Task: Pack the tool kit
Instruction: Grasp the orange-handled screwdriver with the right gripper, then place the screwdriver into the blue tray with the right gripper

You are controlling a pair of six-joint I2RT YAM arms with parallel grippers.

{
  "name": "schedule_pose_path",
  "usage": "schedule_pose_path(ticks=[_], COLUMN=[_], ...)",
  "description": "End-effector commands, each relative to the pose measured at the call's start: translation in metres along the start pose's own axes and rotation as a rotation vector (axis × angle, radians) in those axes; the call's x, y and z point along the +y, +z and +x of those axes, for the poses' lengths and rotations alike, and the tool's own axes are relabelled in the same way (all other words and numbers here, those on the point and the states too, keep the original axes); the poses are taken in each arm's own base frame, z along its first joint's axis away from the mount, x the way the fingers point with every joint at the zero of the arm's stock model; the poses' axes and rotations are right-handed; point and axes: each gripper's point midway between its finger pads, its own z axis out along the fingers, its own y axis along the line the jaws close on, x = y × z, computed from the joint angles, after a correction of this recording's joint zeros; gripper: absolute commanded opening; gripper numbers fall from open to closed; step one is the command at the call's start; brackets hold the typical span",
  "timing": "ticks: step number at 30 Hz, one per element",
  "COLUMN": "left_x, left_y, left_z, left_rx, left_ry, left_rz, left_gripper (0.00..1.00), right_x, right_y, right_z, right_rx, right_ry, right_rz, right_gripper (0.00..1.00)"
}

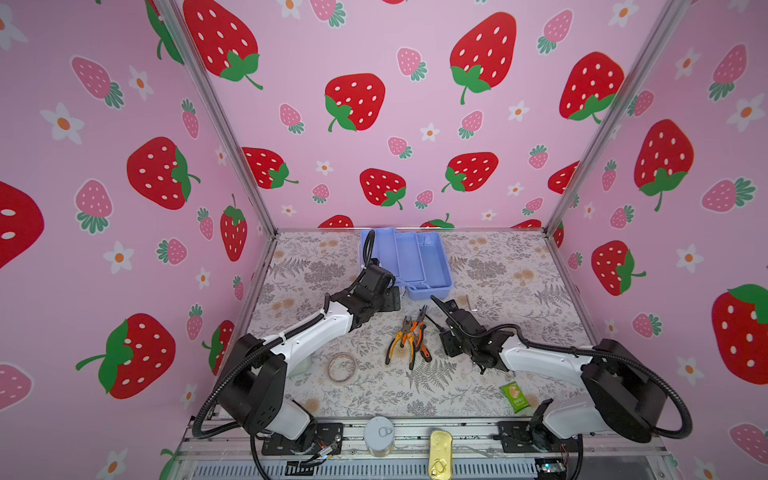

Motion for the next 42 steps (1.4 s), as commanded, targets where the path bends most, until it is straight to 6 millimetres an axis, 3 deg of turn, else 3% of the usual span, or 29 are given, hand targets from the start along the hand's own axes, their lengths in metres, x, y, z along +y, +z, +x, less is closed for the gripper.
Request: schedule_pose_path(ticks=[1, 8, 14, 20, 26, 29, 32, 35, 38, 42], left_x=[-0.007, -0.007, -0.007, -0.001, 0.007, 0.015, 0.02, 0.021, 0.026, 0.035], left_y=[-0.004, -0.002, 0.0, -0.005, -0.013, -0.019, -0.026, -0.033, -0.04, -0.046], left_z=[-0.01, -0.009, -0.008, -0.009, -0.009, -0.012, -0.016, -0.018, -0.018, -0.017], left_rx=[-0.029, -0.027, -0.02, -0.037, -0.058, -0.086, -0.12, -0.136, -0.148, -0.162], left_ry=[0.007, 0.01, 0.01, 0.017, 0.019, 0.014, -0.012, -0.037, -0.053, -0.091], left_rz=[0.021, 0.019, 0.017, -0.003, -0.031, -0.056, -0.054, -0.021, -0.018, -0.012], left_gripper=[0.88, 0.88, 0.88, 0.89, 0.89, 0.89, 0.9, 0.91, 0.91, 0.92], right_x=[-0.009, -0.008, -0.004, -0.007, -0.005, -0.003, 0.0, 0.005, 0.006, 0.005], right_y=[0.005, 0.019, 0.022, 0.008, -0.026, -0.052, -0.075, -0.085, -0.075, -0.041], right_z=[-0.002, 0.016, 0.021, 0.025, 0.012, -0.02, -0.069, -0.121, -0.165, -0.209], right_rx=[0.011, 0.07, 0.11, 0.142, 0.099, -0.009, -0.14, -0.22, -0.249, -0.245], right_ry=[-0.005, -0.006, -0.029, -0.035, 0.034, 0.088, 0.15, 0.188, 0.219, 0.298], right_rz=[0.081, 0.085, 0.048, -0.001, -0.087, -0.148, -0.239, -0.336, -0.386, -0.456], right_gripper=[0.64, 0.52, 0.35, 0.24, 0.13, 0.11, 0.09, 0.08, 0.07, 0.07])
